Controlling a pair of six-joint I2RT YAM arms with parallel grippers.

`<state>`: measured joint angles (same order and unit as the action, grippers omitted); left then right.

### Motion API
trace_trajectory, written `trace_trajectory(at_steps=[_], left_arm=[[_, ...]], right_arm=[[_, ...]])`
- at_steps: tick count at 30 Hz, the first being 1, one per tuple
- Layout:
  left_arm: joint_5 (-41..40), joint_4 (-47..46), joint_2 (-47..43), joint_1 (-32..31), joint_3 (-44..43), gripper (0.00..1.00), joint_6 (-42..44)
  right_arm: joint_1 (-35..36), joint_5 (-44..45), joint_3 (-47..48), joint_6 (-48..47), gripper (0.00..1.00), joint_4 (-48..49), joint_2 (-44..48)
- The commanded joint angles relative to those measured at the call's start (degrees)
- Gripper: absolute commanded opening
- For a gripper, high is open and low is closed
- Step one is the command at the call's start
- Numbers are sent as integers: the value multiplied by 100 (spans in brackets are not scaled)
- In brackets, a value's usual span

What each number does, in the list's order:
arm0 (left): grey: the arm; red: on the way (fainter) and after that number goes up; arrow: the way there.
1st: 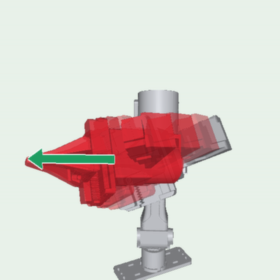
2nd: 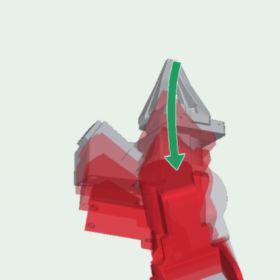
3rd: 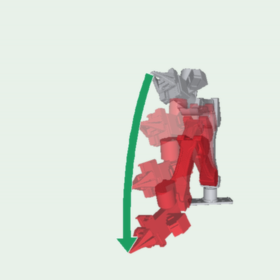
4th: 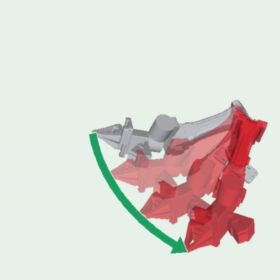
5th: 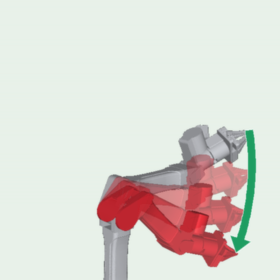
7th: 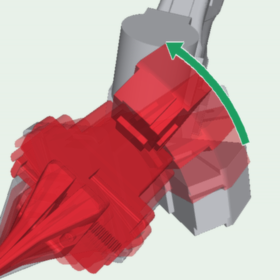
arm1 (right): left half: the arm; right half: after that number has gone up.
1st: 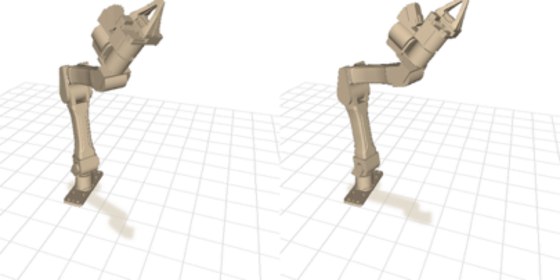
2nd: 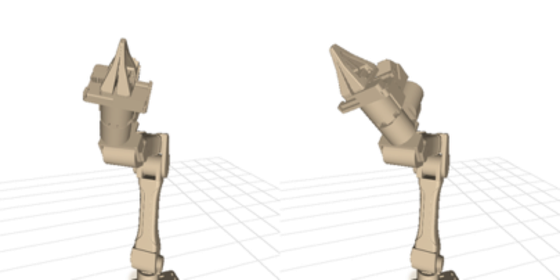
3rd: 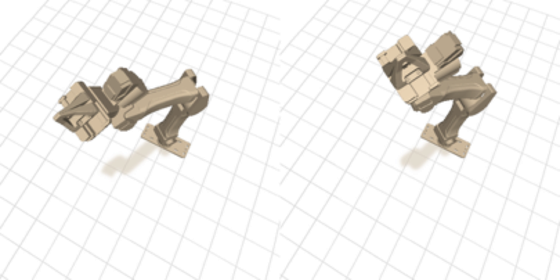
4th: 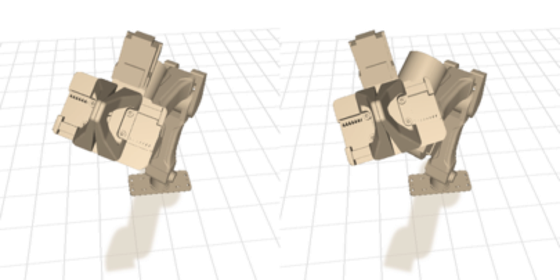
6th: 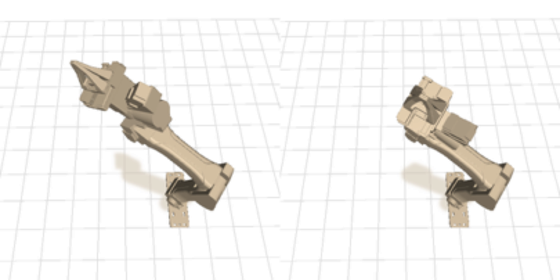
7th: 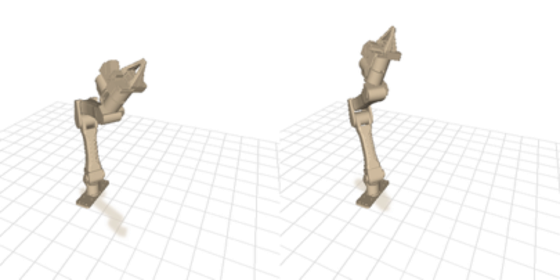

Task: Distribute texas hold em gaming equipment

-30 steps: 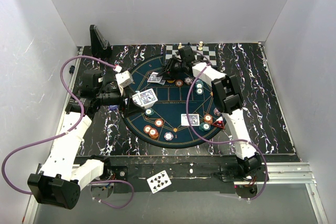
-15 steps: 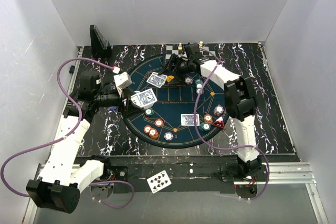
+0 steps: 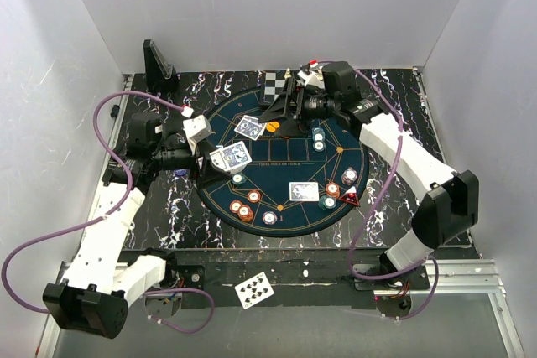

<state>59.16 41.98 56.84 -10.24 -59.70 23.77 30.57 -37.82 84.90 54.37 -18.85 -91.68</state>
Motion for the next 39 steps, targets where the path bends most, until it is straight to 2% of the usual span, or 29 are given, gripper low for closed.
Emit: trace_trajectory(at_steps=[1,8,19,21,25,29,39], left_arm=[[166,-93,38,13,-68,0,145],[193,-93,73,22,-138,0,128],[245,-93,117,13,-243,0,146],[219,-84,108,13,-296,0,119],[219,-111,3,13,-235,0,110],[210,-163,-59,13,-173,0,58],[237,-242,-129,13,-112,0,5]], right_arm=[[265,-304,-237,-137,90,145,352],[889,-375,79,-322,91,-22,151],[1390,-261,500,-357,92,14,-367],[1391,-252,519,-296,86,-57,-464],[1399,-392,343,-76,66,188,-500],[1391,-586,273,38,56,294,-509],[1127,-674,-412,249,51,514,-35]])
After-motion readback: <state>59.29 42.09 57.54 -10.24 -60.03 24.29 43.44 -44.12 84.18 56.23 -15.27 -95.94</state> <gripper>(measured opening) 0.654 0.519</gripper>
